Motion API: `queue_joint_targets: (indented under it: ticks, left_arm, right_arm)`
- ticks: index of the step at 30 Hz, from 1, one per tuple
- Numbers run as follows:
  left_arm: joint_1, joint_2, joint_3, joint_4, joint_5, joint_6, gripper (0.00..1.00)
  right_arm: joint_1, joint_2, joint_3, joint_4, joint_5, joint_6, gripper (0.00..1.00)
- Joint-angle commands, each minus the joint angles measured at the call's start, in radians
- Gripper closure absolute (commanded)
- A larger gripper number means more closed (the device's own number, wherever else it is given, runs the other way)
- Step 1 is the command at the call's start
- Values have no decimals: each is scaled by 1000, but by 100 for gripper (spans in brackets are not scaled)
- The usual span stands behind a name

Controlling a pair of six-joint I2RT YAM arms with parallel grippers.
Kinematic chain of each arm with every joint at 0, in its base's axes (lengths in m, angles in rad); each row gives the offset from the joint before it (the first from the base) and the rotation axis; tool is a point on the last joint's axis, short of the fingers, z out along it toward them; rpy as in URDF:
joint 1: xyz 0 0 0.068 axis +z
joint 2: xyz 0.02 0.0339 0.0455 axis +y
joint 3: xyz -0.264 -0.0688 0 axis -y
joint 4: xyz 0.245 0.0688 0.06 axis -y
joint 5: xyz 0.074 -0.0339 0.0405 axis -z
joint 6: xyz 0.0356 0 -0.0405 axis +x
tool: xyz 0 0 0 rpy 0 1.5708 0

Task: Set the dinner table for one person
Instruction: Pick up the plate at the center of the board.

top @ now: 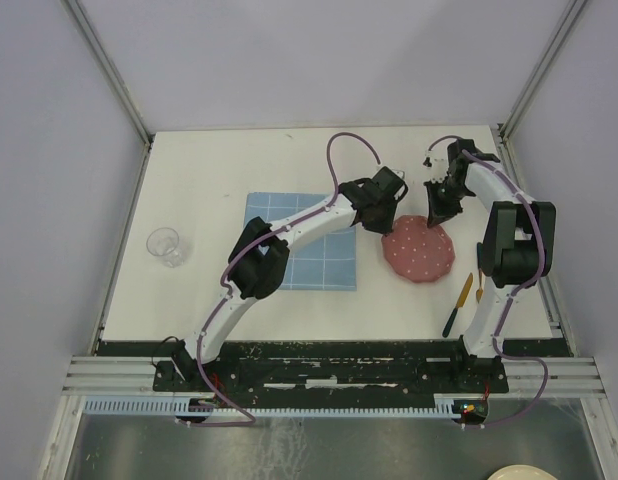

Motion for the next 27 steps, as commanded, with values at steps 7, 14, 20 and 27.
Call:
queue_joint_targets:
  ticks: [7, 14, 20, 27]
  left_arm:
    - [17, -82, 26, 33, 15, 46, 97]
    - [23, -83, 23, 32, 10, 51, 97]
    - [24, -82, 24, 32, 11, 52, 97]
    - [25, -71, 29, 33, 7, 52, 97]
  right_arm:
    - [-33, -25, 59, -4, 74, -83, 67]
    - [-61, 11, 48, 4, 59, -103, 57]
    - [-91, 53, 23, 15, -10, -128, 59]
    - [-106, 76, -13, 16, -79, -146, 59]
